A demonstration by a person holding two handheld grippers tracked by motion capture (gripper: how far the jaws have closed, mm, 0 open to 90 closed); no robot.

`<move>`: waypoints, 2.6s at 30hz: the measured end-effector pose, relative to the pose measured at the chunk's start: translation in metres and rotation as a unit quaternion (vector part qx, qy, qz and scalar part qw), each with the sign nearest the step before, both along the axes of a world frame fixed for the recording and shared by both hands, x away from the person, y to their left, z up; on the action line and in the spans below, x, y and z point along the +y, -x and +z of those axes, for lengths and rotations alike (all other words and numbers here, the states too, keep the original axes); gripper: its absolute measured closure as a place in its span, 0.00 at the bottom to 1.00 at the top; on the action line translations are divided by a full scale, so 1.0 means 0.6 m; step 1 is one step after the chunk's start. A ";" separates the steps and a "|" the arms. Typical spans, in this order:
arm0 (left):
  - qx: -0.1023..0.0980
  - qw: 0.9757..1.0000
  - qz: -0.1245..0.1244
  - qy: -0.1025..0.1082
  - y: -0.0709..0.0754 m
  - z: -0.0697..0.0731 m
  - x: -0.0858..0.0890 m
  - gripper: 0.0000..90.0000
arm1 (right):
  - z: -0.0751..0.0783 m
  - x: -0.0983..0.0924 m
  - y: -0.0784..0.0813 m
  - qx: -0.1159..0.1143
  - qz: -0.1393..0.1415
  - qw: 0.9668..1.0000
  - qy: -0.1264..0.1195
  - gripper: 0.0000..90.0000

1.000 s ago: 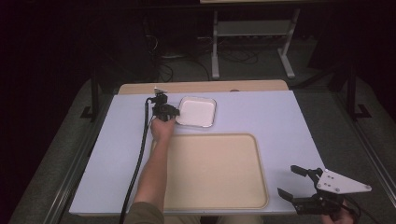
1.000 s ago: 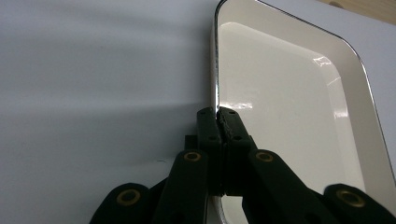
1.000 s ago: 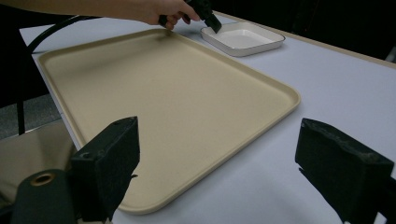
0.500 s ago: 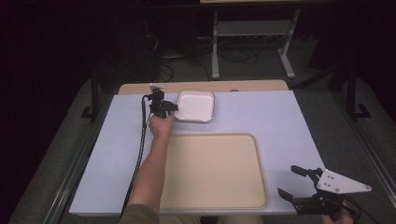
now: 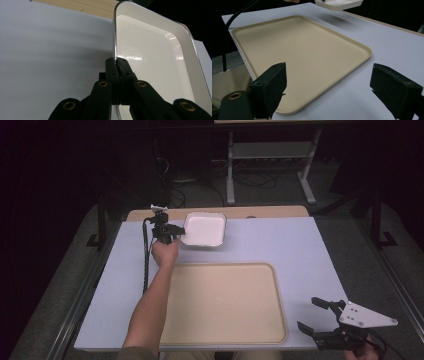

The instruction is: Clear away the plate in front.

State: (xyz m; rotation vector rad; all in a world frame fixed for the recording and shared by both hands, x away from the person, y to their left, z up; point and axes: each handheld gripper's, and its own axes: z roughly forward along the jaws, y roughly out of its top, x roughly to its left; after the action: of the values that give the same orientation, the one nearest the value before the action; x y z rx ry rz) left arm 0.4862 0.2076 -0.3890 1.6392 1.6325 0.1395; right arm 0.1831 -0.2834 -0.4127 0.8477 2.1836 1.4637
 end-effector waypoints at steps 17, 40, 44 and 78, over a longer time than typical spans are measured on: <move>-0.008 1.000 -0.020 0.017 0.046 0.021 0.018 0.98 | 0.001 0.005 0.001 -0.002 0.007 1.000 0.005 0.14; -0.023 0.998 -0.051 0.029 0.119 0.063 0.052 0.98 | 0.001 0.006 0.002 -0.002 0.004 1.000 0.009 0.14; -0.026 0.998 -0.058 0.029 0.137 0.067 0.056 0.98 | 0.001 0.005 0.002 -0.003 0.002 1.000 0.007 0.14; -0.013 0.997 -0.074 0.012 0.209 0.006 0.039 0.98 | 0.001 0.003 0.003 -0.003 -0.004 1.000 0.008 0.14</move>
State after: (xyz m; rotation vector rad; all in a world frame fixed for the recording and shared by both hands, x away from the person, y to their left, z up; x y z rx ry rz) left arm 0.3608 0.2308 -0.3856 1.7255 1.4817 0.0654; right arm 0.1815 -0.2815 -0.4118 0.8451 2.1823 1.4425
